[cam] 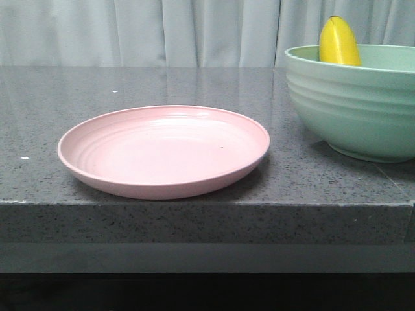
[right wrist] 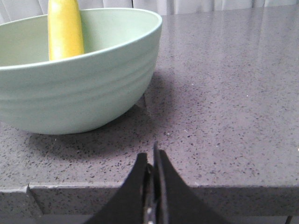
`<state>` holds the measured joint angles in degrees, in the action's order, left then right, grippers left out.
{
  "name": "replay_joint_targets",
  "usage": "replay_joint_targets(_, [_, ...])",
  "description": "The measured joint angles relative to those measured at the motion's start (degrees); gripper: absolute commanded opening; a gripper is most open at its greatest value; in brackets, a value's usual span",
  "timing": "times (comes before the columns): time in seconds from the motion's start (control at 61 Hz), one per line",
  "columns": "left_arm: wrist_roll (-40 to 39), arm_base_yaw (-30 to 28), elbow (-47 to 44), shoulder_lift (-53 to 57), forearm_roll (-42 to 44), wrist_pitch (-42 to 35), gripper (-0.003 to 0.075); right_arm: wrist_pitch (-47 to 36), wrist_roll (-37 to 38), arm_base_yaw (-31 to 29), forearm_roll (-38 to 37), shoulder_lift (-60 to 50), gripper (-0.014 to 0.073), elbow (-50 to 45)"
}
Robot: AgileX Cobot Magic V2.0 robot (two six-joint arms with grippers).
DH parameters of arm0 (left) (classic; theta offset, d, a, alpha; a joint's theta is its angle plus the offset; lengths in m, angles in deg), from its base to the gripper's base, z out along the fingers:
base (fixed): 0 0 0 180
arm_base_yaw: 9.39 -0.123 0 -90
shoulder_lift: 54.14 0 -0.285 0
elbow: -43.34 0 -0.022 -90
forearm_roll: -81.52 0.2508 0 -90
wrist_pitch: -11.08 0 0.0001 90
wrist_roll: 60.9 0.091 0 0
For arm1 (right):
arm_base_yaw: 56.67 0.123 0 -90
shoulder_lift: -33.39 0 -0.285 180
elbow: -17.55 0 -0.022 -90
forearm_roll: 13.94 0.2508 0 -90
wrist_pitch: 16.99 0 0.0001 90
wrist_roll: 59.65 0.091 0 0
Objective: Transfer banana from pink plate to green bowl
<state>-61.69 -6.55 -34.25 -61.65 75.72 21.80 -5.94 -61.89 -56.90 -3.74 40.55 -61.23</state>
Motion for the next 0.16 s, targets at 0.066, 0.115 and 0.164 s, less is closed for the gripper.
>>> replay_joint_targets(0.066, [0.0,0.0,0.0,0.0,0.0,0.0,-0.002,0.0,0.0,0.0,0.0,0.0,-0.006,0.0])
replay_joint_targets(0.115, [0.0,0.0,0.0,0.0,0.0,0.0,-0.002,0.0,0.0,0.0,0.0,0.0,-0.006,0.0])
replay_joint_targets(0.164, [0.0,0.0,0.0,0.0,0.0,0.0,-0.002,0.0,0.0,0.0,-0.09,0.0,-0.006,0.0])
